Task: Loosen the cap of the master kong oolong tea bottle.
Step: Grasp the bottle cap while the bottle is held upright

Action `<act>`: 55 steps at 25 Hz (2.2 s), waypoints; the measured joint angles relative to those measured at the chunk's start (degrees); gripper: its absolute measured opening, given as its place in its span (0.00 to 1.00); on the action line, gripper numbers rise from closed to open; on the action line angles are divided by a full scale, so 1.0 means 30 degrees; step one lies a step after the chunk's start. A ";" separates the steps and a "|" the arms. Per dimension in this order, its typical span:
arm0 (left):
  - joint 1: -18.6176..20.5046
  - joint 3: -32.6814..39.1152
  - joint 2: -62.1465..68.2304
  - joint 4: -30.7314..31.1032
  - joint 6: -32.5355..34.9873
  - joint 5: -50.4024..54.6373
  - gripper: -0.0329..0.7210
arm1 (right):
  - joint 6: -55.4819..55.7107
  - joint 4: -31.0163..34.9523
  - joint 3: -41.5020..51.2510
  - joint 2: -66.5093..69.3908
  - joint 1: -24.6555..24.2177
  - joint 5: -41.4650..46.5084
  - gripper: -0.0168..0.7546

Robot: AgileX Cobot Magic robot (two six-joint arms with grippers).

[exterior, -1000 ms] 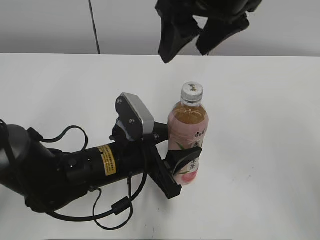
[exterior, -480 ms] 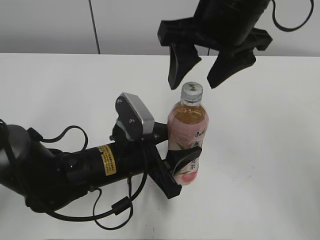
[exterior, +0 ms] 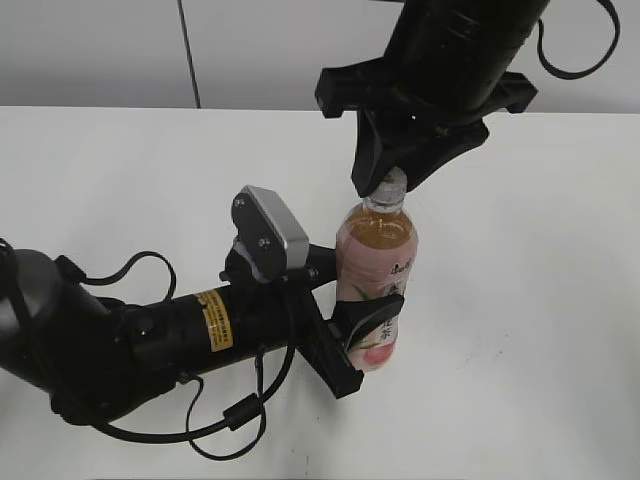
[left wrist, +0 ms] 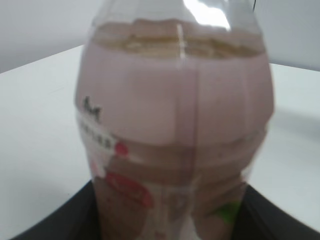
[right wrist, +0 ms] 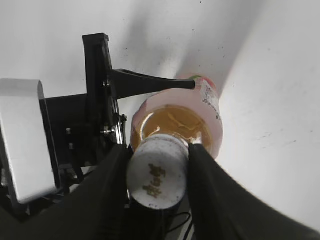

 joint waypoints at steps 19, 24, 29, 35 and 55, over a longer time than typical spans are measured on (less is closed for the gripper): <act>0.0000 -0.0016 0.0000 0.0167 0.0037 0.0000 0.55 | -2.7846 -0.0033 0.0000 -0.0021 0.0034 0.0074 0.38; 0.0000 -0.0016 0.0000 0.0173 0.0037 0.0000 0.55 | -2.7405 0.0030 -0.0037 -0.0021 0.0044 0.0082 0.39; 0.0000 -0.0016 0.0000 0.0272 0.0018 -0.0017 0.55 | -2.4550 0.0478 -0.0885 -0.0021 0.0022 0.0039 0.71; 0.0000 -0.0016 0.0000 0.0296 0.0007 -0.0017 0.55 | -1.3411 0.1309 -0.3089 -0.0021 0.0022 0.0039 0.76; 0.0000 -0.0016 0.0000 0.0315 0.0007 -0.0017 0.54 | -0.0744 -0.0320 0.0013 -0.0021 0.0022 0.0037 0.72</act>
